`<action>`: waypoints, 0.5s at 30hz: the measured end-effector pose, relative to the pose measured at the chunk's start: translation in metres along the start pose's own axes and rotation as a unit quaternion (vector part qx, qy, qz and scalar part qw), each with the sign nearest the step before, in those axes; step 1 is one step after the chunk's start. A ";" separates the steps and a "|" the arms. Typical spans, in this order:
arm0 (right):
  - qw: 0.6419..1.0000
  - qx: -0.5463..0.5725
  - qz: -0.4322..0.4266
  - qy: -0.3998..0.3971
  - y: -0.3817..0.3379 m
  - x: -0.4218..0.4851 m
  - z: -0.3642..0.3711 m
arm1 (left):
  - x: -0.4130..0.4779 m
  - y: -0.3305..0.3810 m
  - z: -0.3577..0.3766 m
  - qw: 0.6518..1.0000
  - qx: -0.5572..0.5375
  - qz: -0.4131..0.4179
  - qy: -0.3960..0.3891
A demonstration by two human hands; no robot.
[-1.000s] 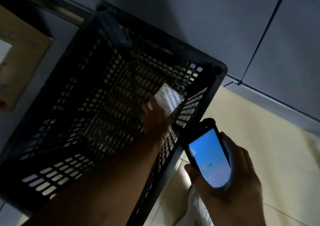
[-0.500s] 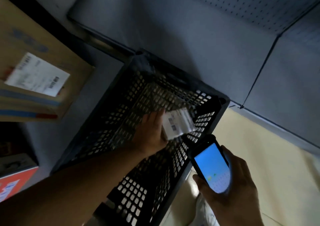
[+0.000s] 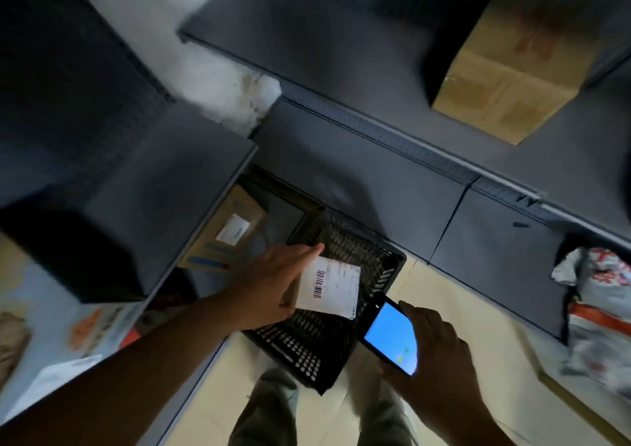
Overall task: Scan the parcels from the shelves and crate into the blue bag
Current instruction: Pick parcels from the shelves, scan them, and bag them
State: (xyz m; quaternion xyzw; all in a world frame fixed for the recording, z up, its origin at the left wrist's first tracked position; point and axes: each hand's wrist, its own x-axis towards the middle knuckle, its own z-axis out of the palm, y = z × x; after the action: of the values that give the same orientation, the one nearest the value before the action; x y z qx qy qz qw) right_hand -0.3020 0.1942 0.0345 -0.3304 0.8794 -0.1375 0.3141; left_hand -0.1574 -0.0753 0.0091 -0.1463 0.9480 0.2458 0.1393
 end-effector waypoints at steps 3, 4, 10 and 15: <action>1.000 0.004 -0.007 0.008 -0.033 -0.039 -0.044 | -0.041 0.037 -0.044 1.000 -0.022 -0.005 -0.004; 1.000 -0.007 -0.020 0.021 -0.041 -0.052 -0.055 | -0.053 0.048 -0.057 1.000 -0.027 -0.001 0.004; 0.992 -0.049 -0.097 0.069 -0.069 -0.096 -0.103 | -0.114 0.098 -0.120 0.995 0.031 0.011 0.090; 0.987 -0.008 -0.158 0.039 -0.091 -0.112 -0.139 | -0.176 0.140 -0.151 0.976 -0.017 -0.080 0.200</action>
State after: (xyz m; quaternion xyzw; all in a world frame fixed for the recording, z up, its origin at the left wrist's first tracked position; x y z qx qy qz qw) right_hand -0.2808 0.2058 0.2338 -0.4625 0.8286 -0.1911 0.2510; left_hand -0.0732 0.0020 0.2551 -0.2699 0.9376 0.2160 -0.0363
